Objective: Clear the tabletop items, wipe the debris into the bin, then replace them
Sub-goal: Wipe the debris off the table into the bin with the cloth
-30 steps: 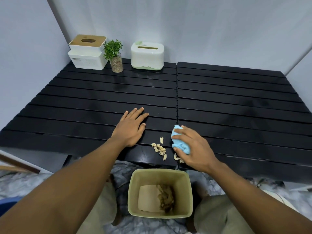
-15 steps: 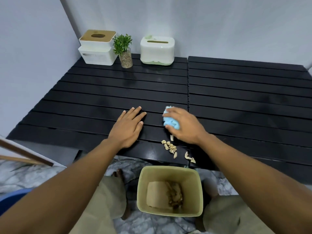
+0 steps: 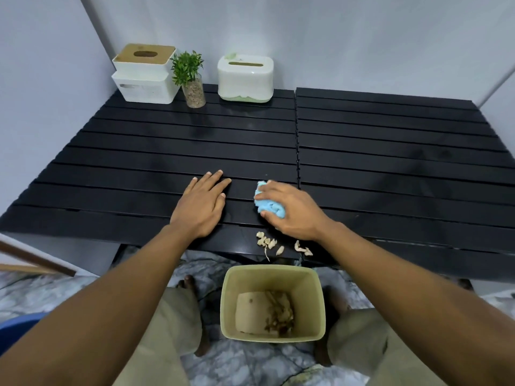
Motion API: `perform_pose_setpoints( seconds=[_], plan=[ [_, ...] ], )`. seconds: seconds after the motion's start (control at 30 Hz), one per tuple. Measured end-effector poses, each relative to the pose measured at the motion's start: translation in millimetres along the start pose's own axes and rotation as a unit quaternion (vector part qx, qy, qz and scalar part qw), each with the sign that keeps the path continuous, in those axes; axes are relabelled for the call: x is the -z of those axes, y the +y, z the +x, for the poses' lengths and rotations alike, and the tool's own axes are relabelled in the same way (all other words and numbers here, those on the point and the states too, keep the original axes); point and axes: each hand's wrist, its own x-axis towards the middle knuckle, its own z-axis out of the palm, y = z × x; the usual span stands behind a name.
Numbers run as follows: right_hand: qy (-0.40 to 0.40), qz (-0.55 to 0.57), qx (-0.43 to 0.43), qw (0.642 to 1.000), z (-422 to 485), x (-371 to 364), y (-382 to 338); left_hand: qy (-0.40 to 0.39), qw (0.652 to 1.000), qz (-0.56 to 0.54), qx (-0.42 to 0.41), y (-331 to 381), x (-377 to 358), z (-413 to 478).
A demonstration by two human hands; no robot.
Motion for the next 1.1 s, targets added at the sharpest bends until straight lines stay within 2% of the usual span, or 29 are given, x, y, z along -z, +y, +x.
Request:
perform_pose_setpoints(
  seconds=[0.1,0.2,0.27,0.33,0.4,0.43,0.47,0.57,0.73,0.8,0.87,0.93,1.0,1.1],
  plan=[
    [-0.047,0.011,0.075,0.996,-26,-7,-27,-0.002,1.000,-0.001,0.001,2,1,-1],
    [-0.062,0.095,0.086,0.990,-49,-12,-46,0.001,1.000,0.000,0.002,2,2,-1],
    [-0.014,0.199,0.045,0.979,-52,-5,-51,0.001,1.000,-0.001,0.003,2,2,0],
    [0.086,0.249,0.003,0.965,-51,11,-43,-0.003,1.000,0.000,0.002,2,2,0],
    [0.181,0.228,-0.038,0.956,-55,27,-22,-0.005,1.000,0.001,0.001,3,2,-1],
    [0.203,0.198,-0.060,0.957,-60,32,-8,-0.004,1.000,0.001,0.000,3,3,-2],
    [0.203,0.160,-0.083,0.962,-65,33,5,-0.002,1.000,0.001,-0.001,3,3,-2],
    [0.136,0.053,-0.139,0.979,-82,17,25,0.000,1.000,-0.003,-0.002,4,4,-1],
    [0.069,0.031,-0.046,0.996,-81,-11,-17,0.003,1.000,-0.001,-0.004,3,2,-2],
    [0.035,0.081,-0.012,0.996,-78,-18,-35,0.003,1.000,0.001,-0.005,3,2,-2],
    [0.055,0.148,-0.008,0.987,-70,-15,-40,0.001,1.000,0.002,-0.004,3,2,-2],
    [0.136,0.158,-0.038,0.977,-55,-1,-22,-0.003,1.000,0.004,-0.006,3,3,-2],
    [0.209,0.097,-0.102,0.968,-40,18,14,-0.004,1.000,0.005,-0.007,4,4,-2],
    [0.219,0.012,-0.233,0.948,-36,37,70,-0.005,1.000,0.009,-0.002,4,4,-2]
  ],
)
